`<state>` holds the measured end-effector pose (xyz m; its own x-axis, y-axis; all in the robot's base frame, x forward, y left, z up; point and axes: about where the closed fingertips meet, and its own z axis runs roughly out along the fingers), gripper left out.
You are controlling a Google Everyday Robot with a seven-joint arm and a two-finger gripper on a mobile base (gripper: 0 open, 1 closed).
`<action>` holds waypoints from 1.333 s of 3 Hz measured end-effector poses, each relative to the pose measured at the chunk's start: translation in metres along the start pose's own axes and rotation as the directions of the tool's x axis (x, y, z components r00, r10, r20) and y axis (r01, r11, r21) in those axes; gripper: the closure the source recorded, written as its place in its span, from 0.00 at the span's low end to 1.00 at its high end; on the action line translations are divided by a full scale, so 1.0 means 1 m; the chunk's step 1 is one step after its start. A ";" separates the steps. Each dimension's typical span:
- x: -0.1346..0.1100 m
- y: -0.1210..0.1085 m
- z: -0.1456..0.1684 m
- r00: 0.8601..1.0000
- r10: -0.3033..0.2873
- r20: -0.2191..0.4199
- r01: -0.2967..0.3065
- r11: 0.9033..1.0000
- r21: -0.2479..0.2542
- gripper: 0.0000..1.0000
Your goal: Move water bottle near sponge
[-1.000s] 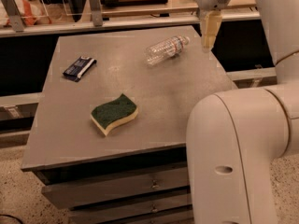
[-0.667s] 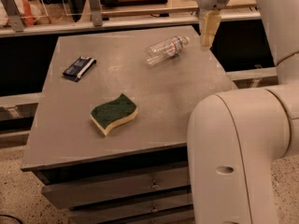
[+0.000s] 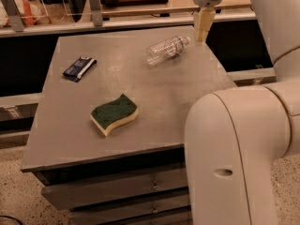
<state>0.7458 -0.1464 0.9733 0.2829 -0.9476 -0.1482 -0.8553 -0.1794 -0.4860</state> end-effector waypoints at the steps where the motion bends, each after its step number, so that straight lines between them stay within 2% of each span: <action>1: -0.004 -0.015 0.008 0.999 -0.001 -0.046 0.003 0.999 0.038 0.00; 2: -0.011 -0.004 0.024 1.000 -0.029 0.008 0.029 0.999 0.019 0.00; 3: -0.019 0.011 0.048 0.997 -0.050 0.065 0.053 0.998 -0.038 0.00; 4: -0.022 0.016 0.066 0.994 -0.060 0.087 0.066 0.995 -0.068 0.00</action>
Offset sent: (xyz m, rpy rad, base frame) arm -0.0194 0.0330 -0.0445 0.0750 0.0121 0.1265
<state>0.7542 -0.1107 0.9114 0.3707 -0.9084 -0.1933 -0.8623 -0.2594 -0.4348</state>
